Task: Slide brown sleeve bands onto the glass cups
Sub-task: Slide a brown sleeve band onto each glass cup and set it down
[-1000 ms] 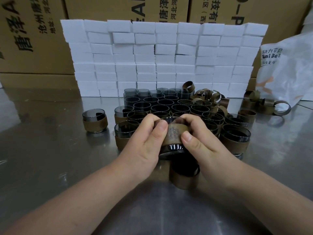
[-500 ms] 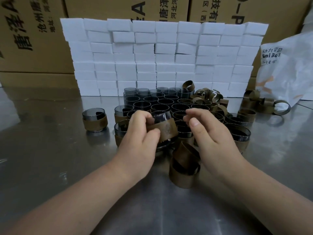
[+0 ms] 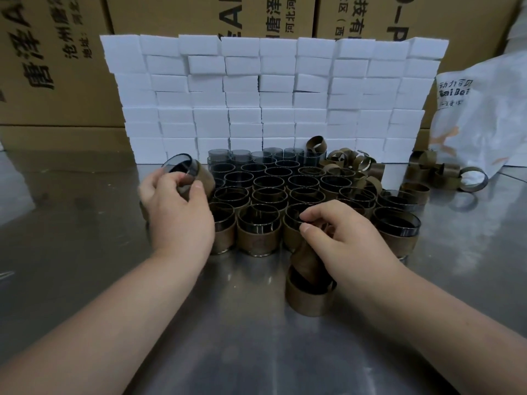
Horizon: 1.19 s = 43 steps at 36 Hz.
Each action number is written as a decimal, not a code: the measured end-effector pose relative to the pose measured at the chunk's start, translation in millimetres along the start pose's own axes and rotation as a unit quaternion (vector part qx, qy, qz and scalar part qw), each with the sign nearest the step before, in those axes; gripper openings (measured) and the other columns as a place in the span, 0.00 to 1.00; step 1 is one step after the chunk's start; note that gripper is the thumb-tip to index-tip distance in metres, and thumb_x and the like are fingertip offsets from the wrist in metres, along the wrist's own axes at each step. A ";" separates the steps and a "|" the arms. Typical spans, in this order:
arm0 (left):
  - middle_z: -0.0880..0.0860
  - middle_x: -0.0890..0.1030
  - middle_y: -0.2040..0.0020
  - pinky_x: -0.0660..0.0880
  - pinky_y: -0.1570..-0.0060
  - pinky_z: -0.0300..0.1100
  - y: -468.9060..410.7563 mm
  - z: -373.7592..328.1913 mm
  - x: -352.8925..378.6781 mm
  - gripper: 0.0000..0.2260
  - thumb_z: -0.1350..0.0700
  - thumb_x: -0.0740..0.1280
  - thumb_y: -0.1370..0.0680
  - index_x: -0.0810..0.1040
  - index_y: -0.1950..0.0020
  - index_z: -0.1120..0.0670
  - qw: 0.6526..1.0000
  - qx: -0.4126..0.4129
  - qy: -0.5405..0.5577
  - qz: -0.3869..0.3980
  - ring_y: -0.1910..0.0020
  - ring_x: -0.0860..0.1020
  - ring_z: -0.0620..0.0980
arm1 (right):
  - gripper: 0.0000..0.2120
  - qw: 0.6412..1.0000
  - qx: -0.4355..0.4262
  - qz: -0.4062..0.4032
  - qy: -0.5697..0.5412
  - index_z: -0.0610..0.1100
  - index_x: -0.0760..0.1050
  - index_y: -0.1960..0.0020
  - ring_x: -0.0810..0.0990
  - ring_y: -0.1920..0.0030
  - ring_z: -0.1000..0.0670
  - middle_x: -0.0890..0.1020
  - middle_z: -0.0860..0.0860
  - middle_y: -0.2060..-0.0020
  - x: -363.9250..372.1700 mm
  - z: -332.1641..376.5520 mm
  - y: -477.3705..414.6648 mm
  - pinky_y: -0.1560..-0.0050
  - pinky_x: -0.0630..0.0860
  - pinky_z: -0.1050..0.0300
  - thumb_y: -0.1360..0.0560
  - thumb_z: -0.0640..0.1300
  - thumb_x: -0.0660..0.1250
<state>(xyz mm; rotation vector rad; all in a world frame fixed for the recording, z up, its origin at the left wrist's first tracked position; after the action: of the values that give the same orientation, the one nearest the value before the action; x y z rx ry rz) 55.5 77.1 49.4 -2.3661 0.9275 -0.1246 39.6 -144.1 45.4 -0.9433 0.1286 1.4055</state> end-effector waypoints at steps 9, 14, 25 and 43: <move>0.50 0.61 0.32 0.61 0.49 0.26 -13.4 28.8 2.4 0.09 0.60 0.59 0.20 0.76 0.44 0.57 0.996 -0.090 -0.016 -0.011 0.55 0.68 0.41 | 0.08 1.000 -0.019 0.005 0.011 0.55 0.76 0.49 0.70 0.52 0.69 0.73 0.65 0.57 1.2 -0.9 -0.7 0.52 0.69 0.65 0.27 0.51 0.63; 0.51 0.62 0.32 0.62 0.50 0.21 -11.0 30.8 4.7 0.10 0.60 0.59 0.21 0.77 0.44 0.56 0.993 -0.114 -0.004 -0.006 0.51 0.70 0.42 | 0.08 1.000 -0.026 0.005 0.013 0.53 0.77 0.48 0.69 0.56 0.70 0.74 0.64 0.56 1.9 -1.0 -2.0 0.54 0.67 0.67 0.26 0.50 0.63; 0.49 0.57 0.27 0.57 0.50 0.18 13.6 -8.6 17.0 0.06 0.54 0.66 0.24 0.73 0.48 0.48 0.982 0.139 -0.056 0.114 0.42 0.61 0.33 | 0.09 0.999 -0.031 0.006 0.015 0.53 0.77 0.46 0.69 0.60 0.71 0.73 0.65 0.57 1.7 -0.3 -0.6 0.57 0.65 0.70 0.26 0.50 0.64; 0.45 0.71 0.49 0.66 0.41 0.45 11.1 -3.6 24.6 0.02 0.55 0.66 0.25 0.78 0.55 0.53 0.966 0.139 -0.159 0.152 0.43 0.71 0.51 | 0.08 0.999 -0.034 0.021 0.020 0.54 0.76 0.47 0.68 0.57 0.73 0.73 0.66 0.56 1.8 0.9 -0.6 0.56 0.65 0.72 0.26 0.50 0.64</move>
<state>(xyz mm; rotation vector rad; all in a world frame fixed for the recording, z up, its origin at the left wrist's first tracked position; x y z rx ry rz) 66.4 53.0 43.2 -1.8918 1.0252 0.2259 40.1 -142.0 45.3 -1.0313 0.1315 1.4373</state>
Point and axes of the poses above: each hand's wrist, its own y-axis away from the middle knuckle, its own x-axis out of the palm, z = x × y, the point moved 5 cm from there along -y, towards the middle knuckle
